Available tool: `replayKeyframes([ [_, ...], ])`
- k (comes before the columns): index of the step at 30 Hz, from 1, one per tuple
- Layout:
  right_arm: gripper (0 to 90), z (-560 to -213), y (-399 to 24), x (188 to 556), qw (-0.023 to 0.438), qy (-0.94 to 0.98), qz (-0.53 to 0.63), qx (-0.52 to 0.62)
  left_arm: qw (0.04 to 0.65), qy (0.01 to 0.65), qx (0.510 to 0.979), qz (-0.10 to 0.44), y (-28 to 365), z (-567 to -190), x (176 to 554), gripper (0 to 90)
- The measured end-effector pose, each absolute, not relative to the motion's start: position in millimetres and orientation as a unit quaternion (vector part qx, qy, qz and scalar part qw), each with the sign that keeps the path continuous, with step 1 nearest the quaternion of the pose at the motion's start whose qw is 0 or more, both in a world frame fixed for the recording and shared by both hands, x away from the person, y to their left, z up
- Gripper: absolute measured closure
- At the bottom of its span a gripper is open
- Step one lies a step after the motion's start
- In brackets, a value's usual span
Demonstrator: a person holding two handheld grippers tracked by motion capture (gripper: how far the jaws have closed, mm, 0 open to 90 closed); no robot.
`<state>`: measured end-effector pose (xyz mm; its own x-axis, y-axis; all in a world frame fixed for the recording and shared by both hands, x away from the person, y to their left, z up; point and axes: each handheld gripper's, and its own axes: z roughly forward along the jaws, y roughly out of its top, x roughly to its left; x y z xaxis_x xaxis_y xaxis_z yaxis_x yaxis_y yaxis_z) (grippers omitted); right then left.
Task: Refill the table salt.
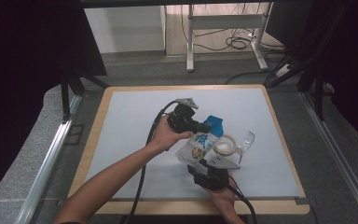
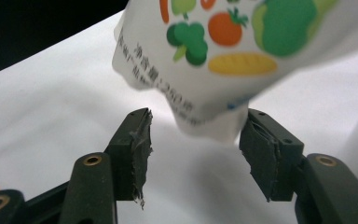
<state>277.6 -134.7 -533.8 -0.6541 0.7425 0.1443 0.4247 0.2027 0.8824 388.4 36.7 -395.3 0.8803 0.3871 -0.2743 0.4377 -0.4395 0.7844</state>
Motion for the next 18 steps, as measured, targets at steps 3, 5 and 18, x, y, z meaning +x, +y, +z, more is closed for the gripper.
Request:
replayKeyframes([
  [3,42.4,-533.9,-139.9,274.7,0.158,0.762,0.499,0.381,0.477,0.244,0.844,-0.025,40.2,-394.9,387.2,90.0],
  [5,42.0,-533.4,-141.8,273.1,0.156,0.764,0.498,0.379,0.479,0.245,0.843,-0.023,42.1,-395.5,387.2,90.0],
  [18,41.9,-531.5,-155.6,268.8,0.161,0.763,0.5,0.377,0.499,0.266,0.824,-0.029,65.2,-407.6,385.8,90.0],
])
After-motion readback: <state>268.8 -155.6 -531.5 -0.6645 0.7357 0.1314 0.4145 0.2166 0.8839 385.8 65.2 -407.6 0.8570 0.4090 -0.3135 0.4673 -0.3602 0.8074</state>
